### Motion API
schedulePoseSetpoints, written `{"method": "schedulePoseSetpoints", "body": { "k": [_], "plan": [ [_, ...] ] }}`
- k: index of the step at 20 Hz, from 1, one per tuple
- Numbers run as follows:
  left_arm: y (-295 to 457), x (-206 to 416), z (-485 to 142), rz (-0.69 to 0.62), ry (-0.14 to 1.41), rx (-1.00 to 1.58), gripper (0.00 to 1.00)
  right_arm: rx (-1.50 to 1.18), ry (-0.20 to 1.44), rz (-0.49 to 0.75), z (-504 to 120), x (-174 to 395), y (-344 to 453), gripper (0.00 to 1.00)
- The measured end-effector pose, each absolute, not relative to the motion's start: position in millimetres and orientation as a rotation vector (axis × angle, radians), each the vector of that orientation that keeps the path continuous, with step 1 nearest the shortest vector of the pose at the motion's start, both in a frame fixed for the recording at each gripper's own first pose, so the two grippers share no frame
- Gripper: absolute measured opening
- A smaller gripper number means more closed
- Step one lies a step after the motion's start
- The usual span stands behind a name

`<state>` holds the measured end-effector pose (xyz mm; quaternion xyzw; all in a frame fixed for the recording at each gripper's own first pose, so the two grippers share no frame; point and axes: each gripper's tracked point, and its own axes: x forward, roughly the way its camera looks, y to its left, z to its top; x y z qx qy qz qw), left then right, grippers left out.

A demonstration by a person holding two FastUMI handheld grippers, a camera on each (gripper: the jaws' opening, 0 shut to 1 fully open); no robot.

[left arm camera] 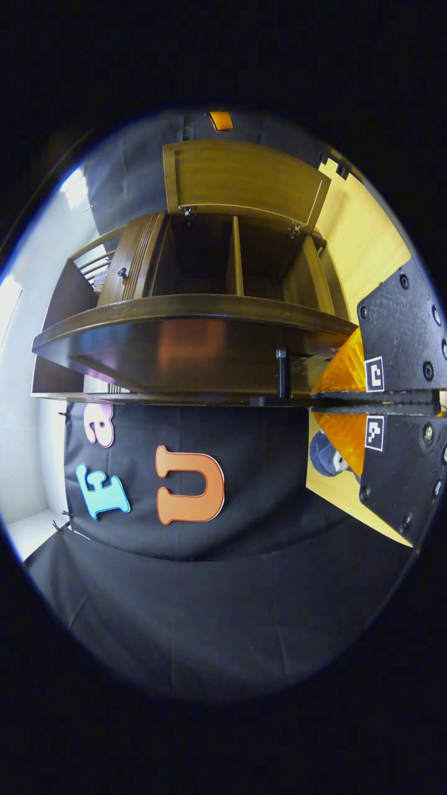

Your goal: Open the right door of the double-door shoe cabinet with the right hand, and open the left door with the left hand.

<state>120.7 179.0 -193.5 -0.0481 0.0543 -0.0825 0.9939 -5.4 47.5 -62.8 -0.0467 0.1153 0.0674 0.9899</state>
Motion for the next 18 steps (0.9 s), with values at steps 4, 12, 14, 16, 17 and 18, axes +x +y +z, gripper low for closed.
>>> {"method": "schedulePoseSetpoints", "body": {
  "k": [4,12,14,16,17,18],
  "plan": [
    [192.4,123.7,-195.5,-0.223,0.097,-0.130,0.00,-0.095,0.231,0.148,-62.3,-6.7,49.7,0.99],
    [196.2,126.3,-197.1,-0.260,0.110,-0.111,0.00,-0.097,0.226,0.156,-61.6,-8.5,50.9,1.00],
    [207.4,121.7,-198.9,-0.238,0.118,-0.107,0.19,-0.102,0.222,0.155,-60.2,-8.3,50.7,0.99],
    [217.5,111.6,-200.0,-0.219,0.128,-0.110,0.38,-0.101,0.219,0.153,-60.0,-7.5,50.1,0.99],
    [222.2,108.2,-199.3,-0.208,0.129,-0.105,0.48,-0.098,0.218,0.150,-59.7,-6.7,48.9,0.99],
    [224.8,102.9,-197.7,-0.199,0.132,-0.098,0.62,-0.095,0.216,0.148,-58.7,-6.2,48.3,0.99]
  ]
}}
